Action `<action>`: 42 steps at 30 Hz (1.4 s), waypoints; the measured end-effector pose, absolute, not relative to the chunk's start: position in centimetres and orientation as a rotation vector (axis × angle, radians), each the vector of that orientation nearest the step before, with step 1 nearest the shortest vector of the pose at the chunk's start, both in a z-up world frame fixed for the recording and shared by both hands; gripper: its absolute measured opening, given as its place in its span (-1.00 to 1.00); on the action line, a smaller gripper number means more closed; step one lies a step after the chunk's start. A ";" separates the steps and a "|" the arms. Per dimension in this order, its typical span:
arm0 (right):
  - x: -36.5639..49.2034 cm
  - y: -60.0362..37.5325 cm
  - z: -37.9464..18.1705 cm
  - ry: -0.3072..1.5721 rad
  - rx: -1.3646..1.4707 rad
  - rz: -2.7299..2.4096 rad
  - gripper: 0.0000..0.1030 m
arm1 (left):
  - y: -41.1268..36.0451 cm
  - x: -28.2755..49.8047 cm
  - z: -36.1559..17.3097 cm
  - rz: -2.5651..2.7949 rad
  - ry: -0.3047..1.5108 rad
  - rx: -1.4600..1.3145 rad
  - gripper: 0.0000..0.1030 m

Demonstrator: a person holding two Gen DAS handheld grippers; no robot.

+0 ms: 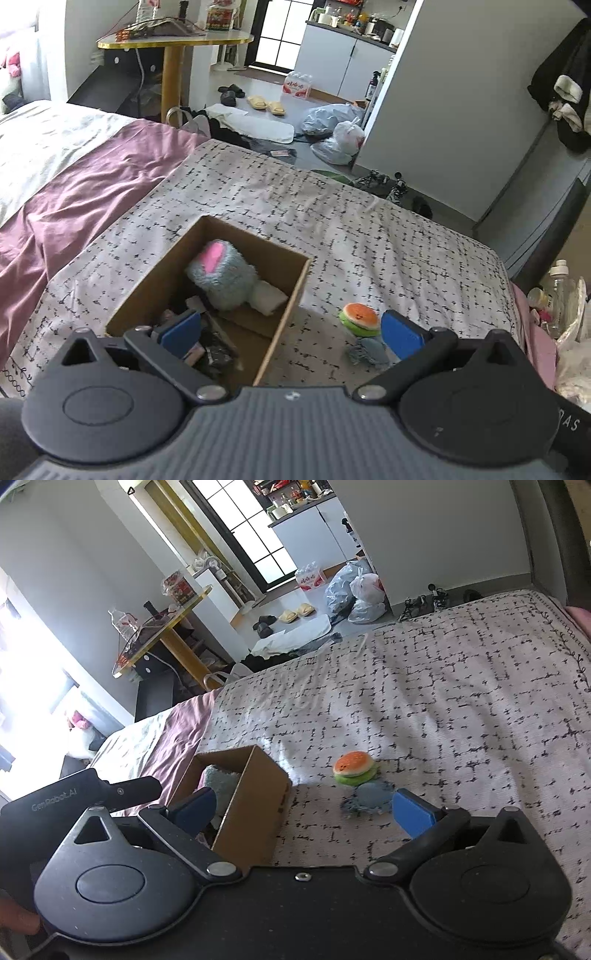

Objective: Organize soft objects
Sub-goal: 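Reach the left tool to the burger plush while the right tool reaches the blue plush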

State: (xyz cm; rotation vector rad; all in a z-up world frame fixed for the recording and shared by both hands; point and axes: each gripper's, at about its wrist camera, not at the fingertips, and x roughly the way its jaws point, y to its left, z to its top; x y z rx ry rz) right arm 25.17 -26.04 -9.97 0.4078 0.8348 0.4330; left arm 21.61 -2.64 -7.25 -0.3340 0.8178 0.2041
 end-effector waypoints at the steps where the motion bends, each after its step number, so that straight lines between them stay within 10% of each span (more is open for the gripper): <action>1: 25.2 -26.3 -10.0 0.833 0.404 0.433 1.00 | -2.9 21.6 -7.2 0.198 0.815 -0.338 1.00; 24: 27.1 -31.3 -14.2 0.869 0.511 0.361 0.96 | -8.2 24.3 -9.3 0.133 0.893 -0.300 1.00; 42: 31.7 -29.3 -19.5 1.038 0.675 0.383 0.33 | -9.2 30.0 -13.6 0.092 0.953 -0.372 0.70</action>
